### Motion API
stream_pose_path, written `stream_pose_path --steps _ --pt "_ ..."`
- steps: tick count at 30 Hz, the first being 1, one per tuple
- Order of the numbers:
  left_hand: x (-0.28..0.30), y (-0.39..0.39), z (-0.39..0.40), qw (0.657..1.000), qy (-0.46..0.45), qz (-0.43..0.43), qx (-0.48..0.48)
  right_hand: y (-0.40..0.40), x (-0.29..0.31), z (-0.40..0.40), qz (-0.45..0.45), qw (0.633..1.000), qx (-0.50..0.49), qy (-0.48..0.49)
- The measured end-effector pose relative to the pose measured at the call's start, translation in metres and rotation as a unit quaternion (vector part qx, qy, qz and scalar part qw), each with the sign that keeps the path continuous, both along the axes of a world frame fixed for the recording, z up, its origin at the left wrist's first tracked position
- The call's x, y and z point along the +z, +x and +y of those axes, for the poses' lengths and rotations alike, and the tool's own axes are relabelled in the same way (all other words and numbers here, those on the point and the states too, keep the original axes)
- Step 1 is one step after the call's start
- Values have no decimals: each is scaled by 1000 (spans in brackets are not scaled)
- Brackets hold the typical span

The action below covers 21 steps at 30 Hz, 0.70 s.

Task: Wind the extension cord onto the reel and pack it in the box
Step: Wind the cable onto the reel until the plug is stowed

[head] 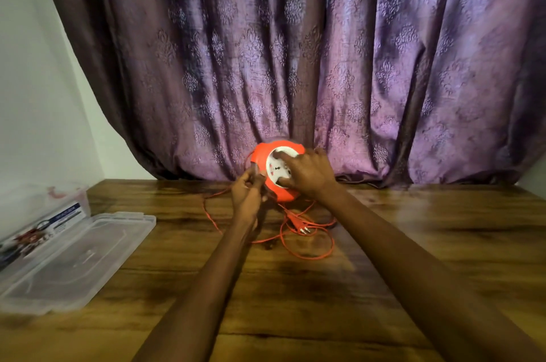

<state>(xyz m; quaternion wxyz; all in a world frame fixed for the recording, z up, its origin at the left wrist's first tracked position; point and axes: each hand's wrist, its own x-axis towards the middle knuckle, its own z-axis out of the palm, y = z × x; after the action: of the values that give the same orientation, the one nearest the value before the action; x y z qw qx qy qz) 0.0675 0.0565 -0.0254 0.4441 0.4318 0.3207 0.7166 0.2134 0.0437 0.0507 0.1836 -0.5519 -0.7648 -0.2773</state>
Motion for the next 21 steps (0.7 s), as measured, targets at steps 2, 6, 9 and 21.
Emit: stream_pose_path --steps 2,6,9,21 --pt "-2 15 1 999 9 5 48 -6 -2 -2 245 966 -55 -62" --pt "-4 27 2 990 33 60 123 -12 5 -6 718 654 37 -233" --pt "-8 22 3 989 20 63 130 -9 -2 -5 761 595 75 -248" --pt "5 -35 8 998 -51 16 43 17 0 9 -94 974 207 13"
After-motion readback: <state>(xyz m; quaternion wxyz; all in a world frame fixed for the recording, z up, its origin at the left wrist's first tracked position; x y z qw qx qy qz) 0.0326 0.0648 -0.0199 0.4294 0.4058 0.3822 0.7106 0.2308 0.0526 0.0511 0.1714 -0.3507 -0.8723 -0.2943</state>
